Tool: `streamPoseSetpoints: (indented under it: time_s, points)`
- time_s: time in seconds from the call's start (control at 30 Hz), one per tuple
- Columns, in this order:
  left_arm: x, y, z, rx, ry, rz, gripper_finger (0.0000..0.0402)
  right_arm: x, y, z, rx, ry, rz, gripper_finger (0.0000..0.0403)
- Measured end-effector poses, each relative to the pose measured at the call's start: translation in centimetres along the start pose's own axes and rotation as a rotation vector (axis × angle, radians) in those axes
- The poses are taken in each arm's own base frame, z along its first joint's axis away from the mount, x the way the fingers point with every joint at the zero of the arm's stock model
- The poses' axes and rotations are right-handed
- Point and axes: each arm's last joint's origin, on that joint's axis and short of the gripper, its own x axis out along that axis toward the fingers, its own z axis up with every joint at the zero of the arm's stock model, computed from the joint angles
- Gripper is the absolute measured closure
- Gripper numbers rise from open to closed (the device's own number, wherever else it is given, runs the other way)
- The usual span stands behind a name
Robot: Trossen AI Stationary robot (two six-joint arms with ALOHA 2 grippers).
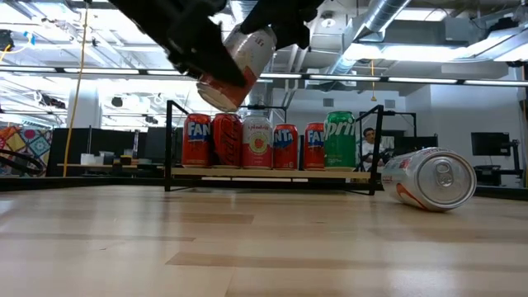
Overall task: Place canned beverage on shelf
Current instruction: Adjust the orange white soda can on the shelf
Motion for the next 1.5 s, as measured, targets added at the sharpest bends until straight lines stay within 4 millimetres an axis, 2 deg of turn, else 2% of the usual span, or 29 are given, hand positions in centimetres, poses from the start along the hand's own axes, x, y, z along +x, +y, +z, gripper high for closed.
streamPoseSetpoints:
  time_s: [0.2,0.4,0.53,0.7,1.3,1.4,1.5]
  points:
    - [-3.2,2.0,0.0,-0.046,0.100,-0.038,0.0068,-0.1,-0.9,0.1,-0.052,0.002,-0.045,0.0175]
    - [-6.6,4.0,0.3,-0.147,0.117,-0.037,0.0068,0.2,-4.1,-0.1,-0.071,0.049,-0.155,0.0175]
    - [-8.5,4.6,0.7,-0.194,0.077,-0.094,0.0068,0.2,-6.4,-0.2,-0.085,0.087,-0.193,0.0175]
    - [-10.0,5.0,0.9,-0.253,0.031,-0.116,0.0067,0.0,-8.3,-0.6,-0.132,0.139,-0.219,0.0175]
    - [-10.5,5.0,1.0,-0.280,0.012,-0.110,0.0067,0.0,-8.9,-0.5,-0.311,0.155,-0.212,0.0175]
    - [-10.5,5.0,1.0,-0.289,0.007,-0.094,0.0067,1.2,-9.0,-0.2,-0.345,0.206,-0.201,0.0175]
    - [-10.5,5.0,1.0,-0.296,0.004,-0.093,0.0067,3.4,-8.4,0.6,-0.410,0.357,-0.207,0.0175]
